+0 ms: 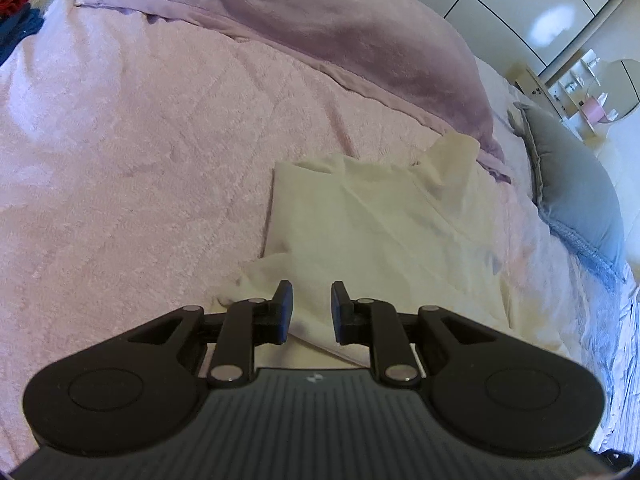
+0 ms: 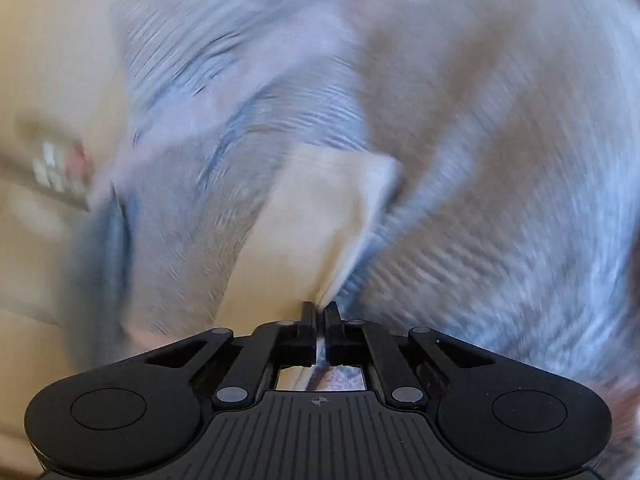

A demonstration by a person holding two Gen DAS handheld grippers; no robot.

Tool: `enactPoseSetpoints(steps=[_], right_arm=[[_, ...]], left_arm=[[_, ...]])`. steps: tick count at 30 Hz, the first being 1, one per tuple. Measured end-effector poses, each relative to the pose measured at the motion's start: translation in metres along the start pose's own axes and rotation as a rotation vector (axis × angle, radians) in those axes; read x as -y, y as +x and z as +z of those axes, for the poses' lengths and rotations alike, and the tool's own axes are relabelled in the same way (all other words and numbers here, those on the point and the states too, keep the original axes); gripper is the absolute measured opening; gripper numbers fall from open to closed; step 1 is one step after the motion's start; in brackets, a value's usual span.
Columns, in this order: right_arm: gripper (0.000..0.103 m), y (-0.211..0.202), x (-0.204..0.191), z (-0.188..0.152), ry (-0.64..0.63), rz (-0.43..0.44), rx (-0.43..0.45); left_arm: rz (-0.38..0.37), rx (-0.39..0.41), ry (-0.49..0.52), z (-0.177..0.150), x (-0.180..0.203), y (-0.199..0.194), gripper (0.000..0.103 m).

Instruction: Fold clothes

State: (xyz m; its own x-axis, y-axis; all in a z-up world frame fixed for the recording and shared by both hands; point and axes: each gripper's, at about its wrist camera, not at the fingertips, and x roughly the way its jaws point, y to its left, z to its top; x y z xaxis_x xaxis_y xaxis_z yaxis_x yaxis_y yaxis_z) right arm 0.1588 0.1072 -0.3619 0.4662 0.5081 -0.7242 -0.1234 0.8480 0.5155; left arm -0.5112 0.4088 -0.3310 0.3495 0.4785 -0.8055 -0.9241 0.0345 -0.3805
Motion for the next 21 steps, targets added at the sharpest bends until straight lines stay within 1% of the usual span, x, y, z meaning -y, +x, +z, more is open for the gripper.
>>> enactPoseSetpoints(steps=[1, 2, 3, 4, 6, 9, 10, 11, 12, 13, 14, 15, 16, 17, 18, 19, 20, 21], right_arm=[[0.002, -0.011, -0.031, -0.009, -0.201, -0.050, 0.052], [0.001, -0.024, -0.066, -0.024, -0.413, -0.059, 0.111], [0.001, -0.040, -0.101, -0.045, -0.599, -0.028, 0.164], [0.001, -0.054, -0.130, -0.066, -0.722, 0.020, 0.193], [0.001, -0.088, -0.180, -0.118, -0.905, 0.160, 0.208], [0.002, -0.138, -0.232, -0.214, -1.140, 0.382, 0.186], [0.002, -0.152, -0.245, -0.250, -1.217, 0.453, 0.161], [0.002, -0.163, -0.253, -0.289, -1.294, 0.521, 0.112], [0.002, -0.171, -0.259, -0.327, -1.366, 0.570, 0.059], [0.004, -0.172, -0.260, -0.364, -1.441, 0.580, -0.007], [0.006, -0.169, -0.257, -0.404, -1.537, 0.567, -0.090], [0.023, -0.162, -0.250, -0.443, -1.649, 0.543, -0.179], [0.044, -0.157, -0.241, -0.470, -1.745, 0.523, -0.247], [0.050, -0.155, -0.230, -0.489, -1.814, 0.510, -0.286], [0.052, -0.155, -0.221, -0.500, -1.858, 0.507, -0.298], [0.053, -0.159, -0.215, -0.499, -1.863, 0.524, -0.268], [0.054, -0.164, -0.211, -0.496, -1.861, 0.537, -0.248], [0.056, -0.169, -0.209, -0.487, -1.843, 0.537, -0.249]], left_arm=[[-0.002, 0.004, -0.009, 0.001, -0.004, -0.003, 0.015], [-0.005, 0.007, -0.017, 0.001, -0.008, -0.006, 0.015], [-0.009, 0.011, -0.026, 0.002, -0.012, -0.009, 0.015], [-0.012, 0.015, -0.035, 0.002, -0.017, -0.012, 0.015], [-0.019, 0.019, -0.062, 0.003, -0.028, -0.020, 0.015], [-0.025, 0.026, -0.117, 0.002, -0.048, -0.032, 0.015], [-0.028, 0.027, -0.135, 0.001, -0.056, -0.036, 0.015], [-0.027, 0.028, -0.146, -0.001, -0.063, -0.039, 0.015], [-0.024, 0.029, -0.154, -0.002, -0.070, -0.043, 0.017], [-0.021, 0.024, -0.163, -0.005, -0.076, -0.045, 0.019], [-0.019, 0.017, -0.171, -0.008, -0.081, -0.046, 0.020], [-0.016, 0.010, -0.180, -0.011, -0.086, -0.047, 0.021], [-0.019, -0.001, -0.186, -0.014, -0.090, -0.047, 0.021], [-0.029, -0.014, -0.186, -0.017, -0.091, -0.047, 0.021], [-0.043, -0.027, -0.183, -0.020, -0.091, -0.046, 0.023], [-0.063, -0.040, -0.174, -0.023, -0.089, -0.044, 0.026], [-0.086, -0.053, -0.162, -0.025, -0.085, -0.042, 0.028], [-0.112, -0.068, -0.147, -0.027, -0.079, -0.039, 0.030]])
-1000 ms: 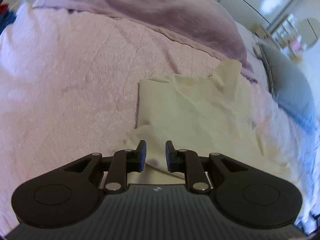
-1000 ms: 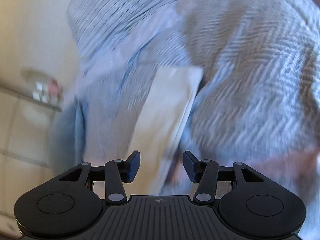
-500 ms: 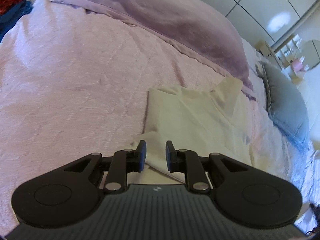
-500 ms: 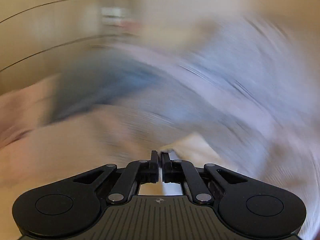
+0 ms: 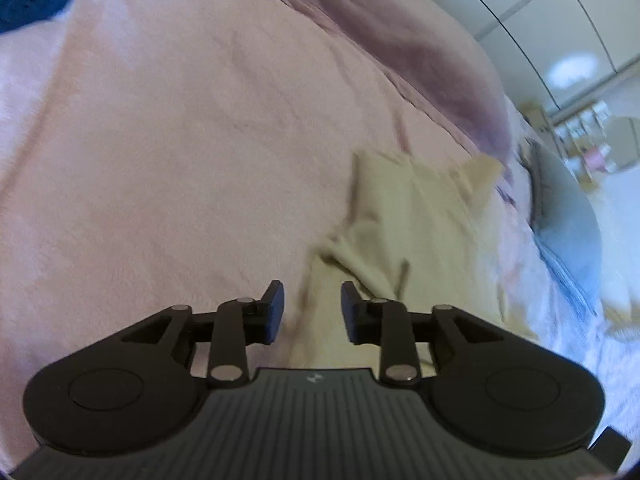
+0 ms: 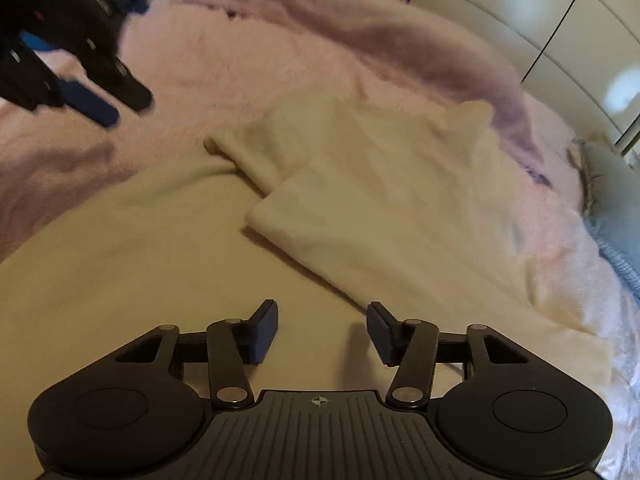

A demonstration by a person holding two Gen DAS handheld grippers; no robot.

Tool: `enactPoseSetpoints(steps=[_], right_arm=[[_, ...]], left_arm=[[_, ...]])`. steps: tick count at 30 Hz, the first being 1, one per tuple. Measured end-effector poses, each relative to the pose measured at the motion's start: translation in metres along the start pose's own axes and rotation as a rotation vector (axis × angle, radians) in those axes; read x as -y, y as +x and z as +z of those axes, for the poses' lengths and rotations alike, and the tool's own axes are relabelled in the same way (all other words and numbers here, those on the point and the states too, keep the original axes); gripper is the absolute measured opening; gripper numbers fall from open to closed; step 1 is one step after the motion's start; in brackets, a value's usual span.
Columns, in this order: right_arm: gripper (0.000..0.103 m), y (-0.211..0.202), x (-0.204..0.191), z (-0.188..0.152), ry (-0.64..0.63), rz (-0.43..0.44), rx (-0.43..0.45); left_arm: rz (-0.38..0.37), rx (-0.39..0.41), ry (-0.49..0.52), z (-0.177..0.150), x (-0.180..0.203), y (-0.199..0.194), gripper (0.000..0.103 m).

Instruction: Fold clothes

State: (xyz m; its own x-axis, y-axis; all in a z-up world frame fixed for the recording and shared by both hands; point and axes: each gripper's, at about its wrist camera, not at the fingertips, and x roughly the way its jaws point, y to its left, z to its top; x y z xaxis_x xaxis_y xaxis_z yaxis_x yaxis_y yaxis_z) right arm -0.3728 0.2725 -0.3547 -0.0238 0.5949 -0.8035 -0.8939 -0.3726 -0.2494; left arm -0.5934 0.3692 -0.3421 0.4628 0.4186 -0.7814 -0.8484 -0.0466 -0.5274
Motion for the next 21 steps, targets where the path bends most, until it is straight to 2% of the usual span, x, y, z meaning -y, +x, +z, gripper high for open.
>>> enactPoseSetpoints(steps=[2, 4, 5, 7, 9, 11, 13, 14, 16, 18, 19, 21], right_arm=[[0.057, -0.014, 0.021, -0.011, 0.063, -0.015, -0.007], [0.058, -0.026, 0.049, -0.026, 0.152, -0.070, -0.037], [0.058, -0.027, 0.067, -0.035, 0.209, -0.101, -0.064], [0.058, -0.034, 0.104, -0.059, 0.366, -0.157, -0.118], [0.058, -0.040, 0.139, -0.083, 0.556, -0.196, -0.167], [0.058, -0.046, 0.171, -0.106, 0.762, -0.213, -0.200], [0.058, -0.051, 0.193, -0.128, 0.950, -0.210, -0.215], [0.058, -0.053, 0.203, -0.139, 1.040, -0.205, -0.219], [0.058, -0.057, 0.212, -0.150, 1.134, -0.200, -0.211], [0.058, -0.060, 0.212, -0.147, 1.116, -0.211, -0.199], [0.058, -0.061, 0.212, -0.145, 1.107, -0.216, -0.193], [0.058, -0.061, 0.208, -0.138, 1.057, -0.221, -0.179]], left_arm=[[-0.049, -0.034, 0.026, -0.003, 0.013, 0.012, 0.034], [-0.089, -0.061, 0.036, -0.005, 0.026, 0.026, 0.042], [-0.102, -0.070, 0.042, -0.006, 0.030, 0.034, 0.042], [-0.112, -0.095, 0.060, -0.007, 0.041, 0.055, 0.045], [-0.085, -0.136, 0.085, -0.010, 0.048, 0.075, 0.045], [-0.054, -0.177, 0.109, -0.015, 0.054, 0.095, 0.041], [-0.072, -0.202, 0.161, -0.014, 0.066, 0.096, 0.007], [-0.085, -0.213, 0.189, -0.013, 0.073, 0.095, 0.007], [-0.122, -0.109, 0.280, 0.002, 0.088, 0.070, 0.006], [-0.159, 0.020, 0.376, 0.020, 0.105, 0.041, 0.007], [-0.154, 0.096, 0.416, 0.032, 0.108, 0.025, 0.007], [-0.101, 0.174, 0.438, 0.055, 0.100, 0.011, 0.007]])
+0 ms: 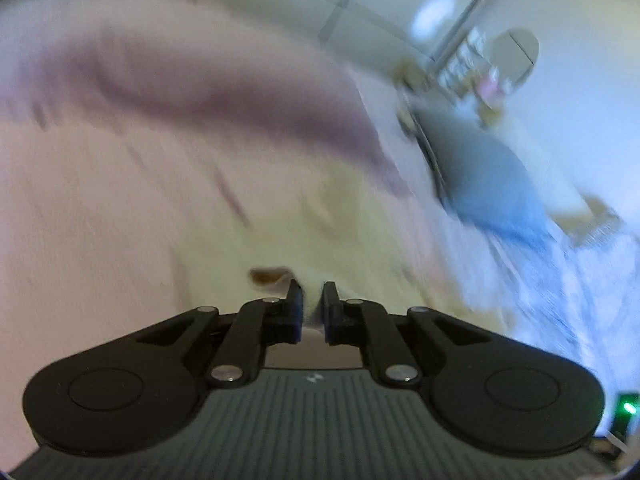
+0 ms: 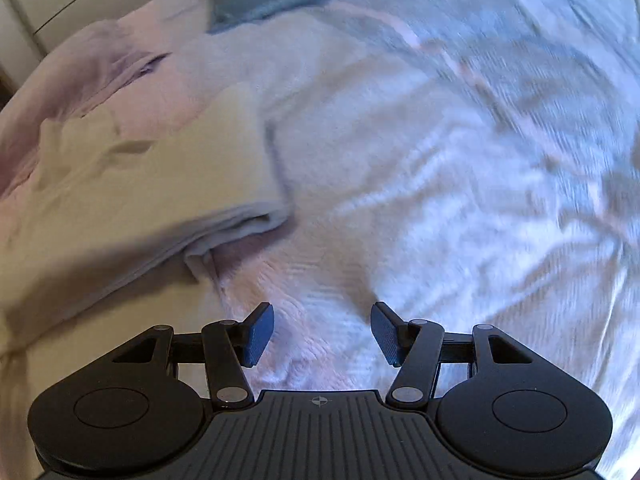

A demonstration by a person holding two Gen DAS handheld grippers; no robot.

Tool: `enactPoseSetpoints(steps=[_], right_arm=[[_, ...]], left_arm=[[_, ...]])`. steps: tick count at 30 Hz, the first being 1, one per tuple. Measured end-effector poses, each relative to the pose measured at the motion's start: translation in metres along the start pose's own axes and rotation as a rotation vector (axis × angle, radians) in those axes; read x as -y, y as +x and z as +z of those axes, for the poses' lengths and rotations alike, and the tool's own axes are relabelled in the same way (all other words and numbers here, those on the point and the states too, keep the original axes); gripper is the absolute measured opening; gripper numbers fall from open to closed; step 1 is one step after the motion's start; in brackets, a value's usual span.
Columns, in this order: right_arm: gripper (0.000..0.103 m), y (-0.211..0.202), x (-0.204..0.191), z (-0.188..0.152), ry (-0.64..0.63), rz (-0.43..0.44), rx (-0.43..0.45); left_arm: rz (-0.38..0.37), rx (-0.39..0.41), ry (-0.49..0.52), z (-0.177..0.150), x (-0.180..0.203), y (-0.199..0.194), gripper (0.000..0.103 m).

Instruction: Fold clothes

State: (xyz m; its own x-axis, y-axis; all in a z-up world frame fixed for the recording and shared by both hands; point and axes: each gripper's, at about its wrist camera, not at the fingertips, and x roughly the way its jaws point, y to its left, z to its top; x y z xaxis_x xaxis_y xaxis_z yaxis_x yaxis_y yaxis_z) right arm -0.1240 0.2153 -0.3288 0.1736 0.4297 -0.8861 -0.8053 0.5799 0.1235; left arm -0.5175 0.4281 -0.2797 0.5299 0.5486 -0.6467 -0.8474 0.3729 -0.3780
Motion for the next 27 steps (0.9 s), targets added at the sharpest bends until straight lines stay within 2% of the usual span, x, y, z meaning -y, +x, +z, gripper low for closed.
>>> enactPoseSetpoints(steps=[3, 6, 7, 10, 13, 16, 17, 18, 19, 21, 23, 25, 27], right_arm=[[0.058, 0.007, -0.019, -0.002, -0.083, 0.000, 0.020], [0.058, 0.017, -0.030, -0.006, -0.161, -0.013, 0.033], [0.058, 0.017, -0.034, -0.006, -0.188, -0.014, 0.044], [0.058, 0.015, -0.049, -0.006, -0.303, -0.021, 0.106], [0.058, 0.015, -0.066, -0.006, -0.423, 0.033, 0.174], [0.057, 0.030, -0.078, -0.006, -0.497, 0.048, 0.177], [0.054, 0.035, -0.080, -0.006, -0.507, 0.049, 0.184], [0.025, 0.036, -0.079, -0.003, -0.509, 0.061, 0.204], [0.006, 0.033, -0.077, -0.001, -0.501, 0.089, 0.224], [0.005, 0.036, -0.068, 0.004, -0.446, 0.088, 0.219], [0.005, 0.051, -0.056, 0.002, -0.422, 0.069, 0.150], [0.006, 0.058, -0.055, -0.002, -0.441, 0.070, 0.121], [0.006, 0.054, -0.060, -0.002, -0.468, 0.070, 0.122]], left_arm=[[0.135, -0.033, 0.012, 0.004, -0.036, 0.007, 0.007], [0.210, -0.106, 0.022, -0.010, -0.060, 0.020, 0.007], [0.217, -0.120, 0.014, -0.015, -0.064, 0.022, 0.007], [0.178, -0.107, -0.028, -0.021, -0.069, 0.015, 0.007], [0.164, -0.081, -0.076, -0.015, -0.072, 0.010, 0.007], [0.165, -0.074, -0.098, -0.013, -0.075, 0.009, 0.007], [0.162, -0.073, -0.096, -0.014, -0.076, 0.008, 0.007], [0.155, -0.060, -0.090, -0.014, -0.076, 0.003, 0.007], [0.146, -0.041, -0.082, -0.015, -0.076, -0.002, 0.007], [0.153, -0.041, -0.073, -0.022, -0.079, -0.004, 0.007], [0.182, -0.092, -0.076, -0.033, -0.087, 0.003, 0.007], [0.227, -0.162, -0.071, -0.048, -0.095, 0.020, 0.008], [0.244, -0.169, -0.073, -0.053, -0.098, 0.028, 0.010]])
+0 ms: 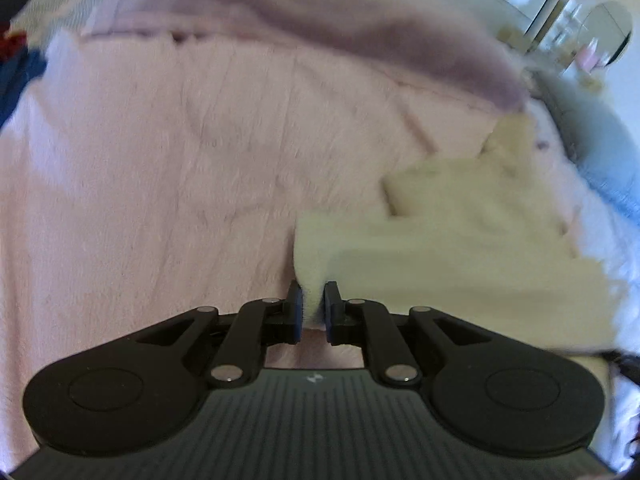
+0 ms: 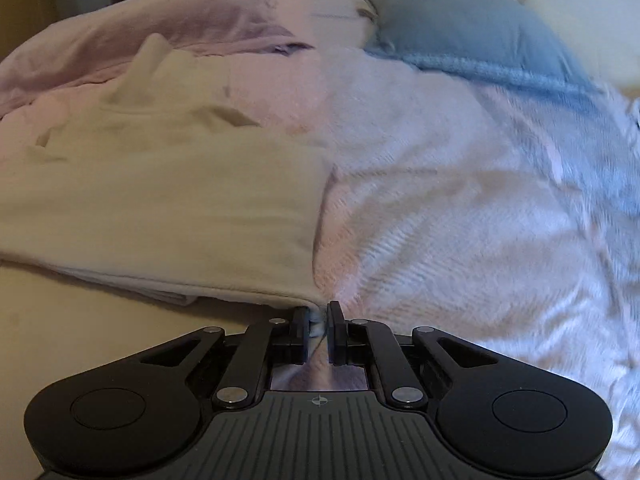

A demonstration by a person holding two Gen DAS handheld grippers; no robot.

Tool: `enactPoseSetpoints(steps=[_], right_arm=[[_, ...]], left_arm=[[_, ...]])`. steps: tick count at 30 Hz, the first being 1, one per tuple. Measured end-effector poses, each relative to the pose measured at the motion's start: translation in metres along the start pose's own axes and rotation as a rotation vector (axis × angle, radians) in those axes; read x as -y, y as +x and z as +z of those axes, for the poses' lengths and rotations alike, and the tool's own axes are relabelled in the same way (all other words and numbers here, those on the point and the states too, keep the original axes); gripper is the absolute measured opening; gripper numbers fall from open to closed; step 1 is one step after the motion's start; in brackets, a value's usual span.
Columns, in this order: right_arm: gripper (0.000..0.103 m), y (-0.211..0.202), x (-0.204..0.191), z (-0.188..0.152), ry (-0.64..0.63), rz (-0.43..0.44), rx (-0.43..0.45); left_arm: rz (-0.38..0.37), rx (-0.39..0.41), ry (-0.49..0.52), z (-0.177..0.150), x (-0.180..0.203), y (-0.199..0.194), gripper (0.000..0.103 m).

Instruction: Fold clothes

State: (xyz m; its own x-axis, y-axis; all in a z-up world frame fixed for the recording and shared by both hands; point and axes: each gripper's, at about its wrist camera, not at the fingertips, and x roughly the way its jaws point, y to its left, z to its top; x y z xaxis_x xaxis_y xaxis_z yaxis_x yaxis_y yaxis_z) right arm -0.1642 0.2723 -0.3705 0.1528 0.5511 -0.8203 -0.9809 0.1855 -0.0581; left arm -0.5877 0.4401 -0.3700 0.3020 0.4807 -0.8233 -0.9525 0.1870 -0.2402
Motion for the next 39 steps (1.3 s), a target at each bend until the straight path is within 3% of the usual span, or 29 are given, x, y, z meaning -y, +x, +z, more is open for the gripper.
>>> enactPoseSetpoints(steps=[2, 5, 7, 8, 10, 13, 17, 20, 21, 22, 24, 26, 28, 30, 32, 33, 35, 36, 38, 39], right_arm=[[0.006, 0.000, -0.002, 0.003, -0.027, -0.001, -0.016], [0.013, -0.010, 0.002, 0.003, -0.028, -0.006, -0.037], [0.042, -0.018, 0.005, 0.003, -0.022, -0.010, -0.050], [0.046, -0.023, 0.006, 0.003, -0.019, -0.012, -0.056], [0.047, -0.033, 0.012, 0.004, 0.018, -0.006, -0.049], [0.047, -0.039, 0.020, 0.007, 0.128, 0.027, -0.040], [0.047, -0.030, 0.019, 0.010, 0.199, 0.039, -0.084], [0.047, -0.031, 0.020, 0.008, 0.213, 0.030, -0.091], [0.047, -0.032, 0.020, 0.007, 0.212, 0.026, -0.094], [0.047, -0.032, 0.020, 0.005, 0.207, 0.022, -0.096], [0.047, -0.032, 0.022, 0.001, 0.196, 0.010, -0.100], [0.047, -0.034, 0.024, -0.001, 0.181, -0.006, -0.098], [0.047, -0.036, 0.027, -0.003, 0.176, -0.020, -0.097], [0.047, -0.036, 0.031, -0.005, 0.181, -0.030, -0.099], [0.047, -0.036, 0.036, -0.007, 0.191, -0.036, -0.106], [0.047, -0.035, 0.037, -0.007, 0.195, -0.040, -0.109], [0.047, -0.035, 0.039, -0.007, 0.202, -0.041, -0.114], [0.047, -0.035, 0.040, -0.007, 0.202, -0.040, -0.114], [0.047, -0.035, 0.041, -0.006, 0.196, -0.039, -0.111], [0.047, -0.036, 0.041, -0.005, 0.191, -0.038, -0.107]], left_arm=[[0.026, 0.009, -0.016, -0.001, -0.001, 0.004, 0.017], [0.048, 0.010, -0.155, 0.000, -0.013, -0.007, 0.026], [0.026, 0.020, -0.296, -0.005, -0.026, -0.021, 0.032], [-0.003, 0.018, -0.383, -0.010, -0.032, -0.029, 0.035], [-0.117, -0.012, -0.564, -0.024, -0.039, -0.033, 0.045], [-0.251, -0.068, -0.776, -0.045, -0.041, -0.017, 0.051], [-0.269, -0.040, -0.952, -0.063, -0.040, 0.013, 0.051], [-0.260, 0.041, -0.979, -0.066, -0.037, 0.014, 0.043], [-0.240, 0.053, -0.943, -0.063, -0.033, 0.014, 0.025], [-0.192, 0.062, -0.841, -0.056, -0.024, 0.012, 0.001], [-0.075, 0.093, -0.545, -0.038, 0.002, 0.006, 0.001], [0.047, 0.145, -0.168, -0.022, 0.042, -0.004, 0.001], [0.155, 0.229, 0.305, -0.025, 0.094, -0.010, 0.001], [0.189, 0.281, 0.713, -0.047, 0.131, -0.008, 0.001], [0.171, 0.287, 1.094, -0.078, 0.156, 0.000, 0.001], [0.162, 0.263, 1.216, -0.091, 0.160, 0.006, 0.005], [0.152, 0.200, 1.385, -0.113, 0.163, 0.018, 0.008], [0.149, 0.189, 1.389, -0.115, 0.163, 0.019, 0.008], [0.135, 0.177, 1.290, -0.107, 0.160, 0.014, 0.014], [0.125, 0.165, 1.225, -0.100, 0.161, 0.010, 0.026]])
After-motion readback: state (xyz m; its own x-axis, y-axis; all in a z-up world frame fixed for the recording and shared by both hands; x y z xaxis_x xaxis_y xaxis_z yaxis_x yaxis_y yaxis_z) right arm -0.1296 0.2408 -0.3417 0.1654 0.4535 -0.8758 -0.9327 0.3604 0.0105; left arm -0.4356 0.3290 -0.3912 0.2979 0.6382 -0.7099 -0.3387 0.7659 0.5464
